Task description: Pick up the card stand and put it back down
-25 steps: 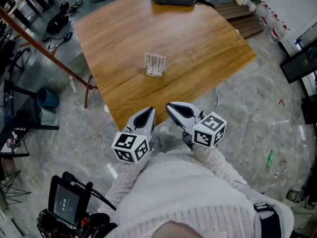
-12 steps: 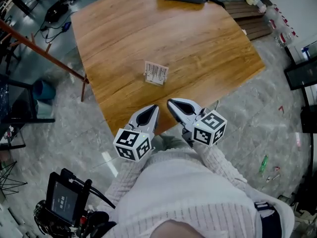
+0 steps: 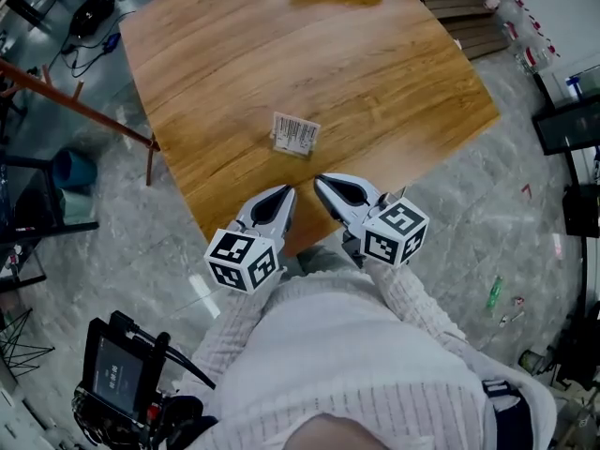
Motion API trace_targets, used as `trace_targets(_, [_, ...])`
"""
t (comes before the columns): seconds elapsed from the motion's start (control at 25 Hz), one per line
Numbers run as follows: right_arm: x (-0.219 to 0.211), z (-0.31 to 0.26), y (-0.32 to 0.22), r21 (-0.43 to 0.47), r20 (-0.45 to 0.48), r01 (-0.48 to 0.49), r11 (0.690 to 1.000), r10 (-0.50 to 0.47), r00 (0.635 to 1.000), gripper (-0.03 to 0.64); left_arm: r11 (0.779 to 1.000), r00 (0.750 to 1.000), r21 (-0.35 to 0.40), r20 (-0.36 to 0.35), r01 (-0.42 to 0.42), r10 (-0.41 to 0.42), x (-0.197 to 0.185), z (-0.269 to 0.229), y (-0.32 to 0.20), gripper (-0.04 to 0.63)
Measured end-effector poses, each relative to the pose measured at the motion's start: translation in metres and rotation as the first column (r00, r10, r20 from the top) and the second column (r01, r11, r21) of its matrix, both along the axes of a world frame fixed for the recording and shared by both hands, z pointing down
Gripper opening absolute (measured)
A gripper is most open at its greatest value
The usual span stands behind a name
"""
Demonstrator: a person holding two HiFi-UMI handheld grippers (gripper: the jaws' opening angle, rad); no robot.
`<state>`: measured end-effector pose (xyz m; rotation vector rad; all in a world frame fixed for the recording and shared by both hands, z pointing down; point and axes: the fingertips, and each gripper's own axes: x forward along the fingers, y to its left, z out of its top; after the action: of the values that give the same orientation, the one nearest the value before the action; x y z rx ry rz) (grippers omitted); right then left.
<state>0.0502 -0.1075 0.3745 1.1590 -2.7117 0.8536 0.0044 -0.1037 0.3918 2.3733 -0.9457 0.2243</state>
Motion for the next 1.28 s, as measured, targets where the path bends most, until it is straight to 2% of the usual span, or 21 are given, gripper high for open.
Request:
trace_targets(0.16, [0.000,0.008,-0.008,-0.014,-0.014,-0.004,1.000,0.004,1.000,0.000,1.000,1.000,-0.008,0.003,-0.002,0.002,-0.001,0.004,-0.010,0.008])
trace_targets(0.4, [-0.003,0.028,-0.031,0.009,-0.076,0.043,0.999,-0.042,0.996,0.000,1.000,1.000,-0.030,-0.009,0.007,-0.007,0.003,0.027,-0.033,0.008])
trace_targets(0.72, [0.007,0.038,-0.043,-0.024,-0.132,0.036,0.999,-0.039,0.991,0.009,0.996,0.999,-0.077,-0.029,0.035,-0.037,0.001,0.034,-0.032,0.008])
trace_targets(0.96, [0.018,0.039,-0.049,-0.036,-0.204,0.038,0.999,-0.045,0.978,0.079,0.993,0.998,-0.103,-0.042,0.052,-0.057,-0.003,0.031,-0.030,0.008])
trace_targets(1.2, [0.010,0.045,-0.056,-0.052,-0.278,0.100,0.994,-0.110,0.954,0.186,0.982,0.990,-0.154,-0.078,0.108,-0.121,-0.011,0.032,-0.032,0.008])
trace_targets(1.28, [0.007,0.052,-0.061,-0.056,-0.303,0.121,0.991,-0.133,0.944,0.200,0.980,0.989,-0.160,-0.075,0.116,-0.130,-0.011,0.036,-0.032,0.008])
